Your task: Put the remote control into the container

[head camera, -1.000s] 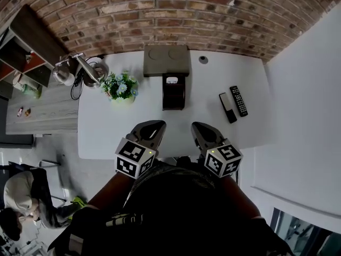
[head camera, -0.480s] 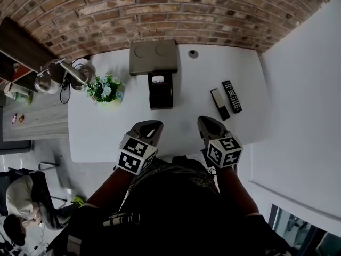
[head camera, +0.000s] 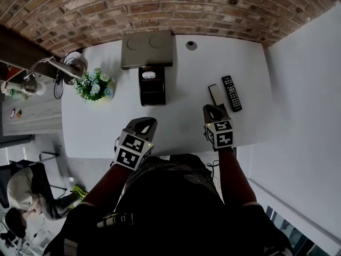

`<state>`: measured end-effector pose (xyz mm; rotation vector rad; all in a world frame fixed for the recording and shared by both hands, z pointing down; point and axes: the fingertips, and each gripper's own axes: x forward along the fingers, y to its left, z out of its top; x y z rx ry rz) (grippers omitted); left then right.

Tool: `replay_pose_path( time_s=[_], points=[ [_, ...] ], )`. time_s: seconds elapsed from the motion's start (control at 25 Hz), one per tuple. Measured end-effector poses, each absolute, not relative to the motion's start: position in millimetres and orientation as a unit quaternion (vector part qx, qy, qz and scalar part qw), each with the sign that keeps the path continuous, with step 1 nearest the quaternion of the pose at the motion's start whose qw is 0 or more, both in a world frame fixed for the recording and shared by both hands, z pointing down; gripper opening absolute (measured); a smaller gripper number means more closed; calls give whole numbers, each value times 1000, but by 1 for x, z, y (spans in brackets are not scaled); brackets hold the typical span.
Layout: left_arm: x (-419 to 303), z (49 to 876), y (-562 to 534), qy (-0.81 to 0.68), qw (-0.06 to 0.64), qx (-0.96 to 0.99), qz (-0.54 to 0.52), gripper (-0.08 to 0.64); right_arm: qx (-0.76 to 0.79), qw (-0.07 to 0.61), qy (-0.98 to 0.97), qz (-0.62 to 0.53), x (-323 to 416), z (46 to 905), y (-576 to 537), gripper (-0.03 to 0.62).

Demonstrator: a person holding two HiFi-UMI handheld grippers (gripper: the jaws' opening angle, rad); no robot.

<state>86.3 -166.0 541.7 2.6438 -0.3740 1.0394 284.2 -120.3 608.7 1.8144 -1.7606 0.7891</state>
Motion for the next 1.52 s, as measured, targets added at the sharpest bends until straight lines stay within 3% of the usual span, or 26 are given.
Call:
replay_pose_path(
  time_s=[0.16, 0.36, 0.68, 1.16, 1.52],
  points=[
    [91, 550, -170, -144, 146, 906, 369, 5, 662, 294, -635, 270, 316, 628, -136, 12],
    [99, 561, -175, -163, 162, 897, 377, 6, 662, 301, -623, 287, 349, 651, -150, 19],
    [104, 565, -181, -183, 176, 888, 383, 6, 642, 309, -622, 324, 373, 676, -167, 212],
    [91, 560, -188, -205, 197, 887, 363, 5, 626, 334, -613, 348, 387, 690, -184, 215],
    [69, 551, -194, -203, 196, 894, 349, 5, 653, 296, -607, 344, 388, 687, -181, 193]
  ],
)
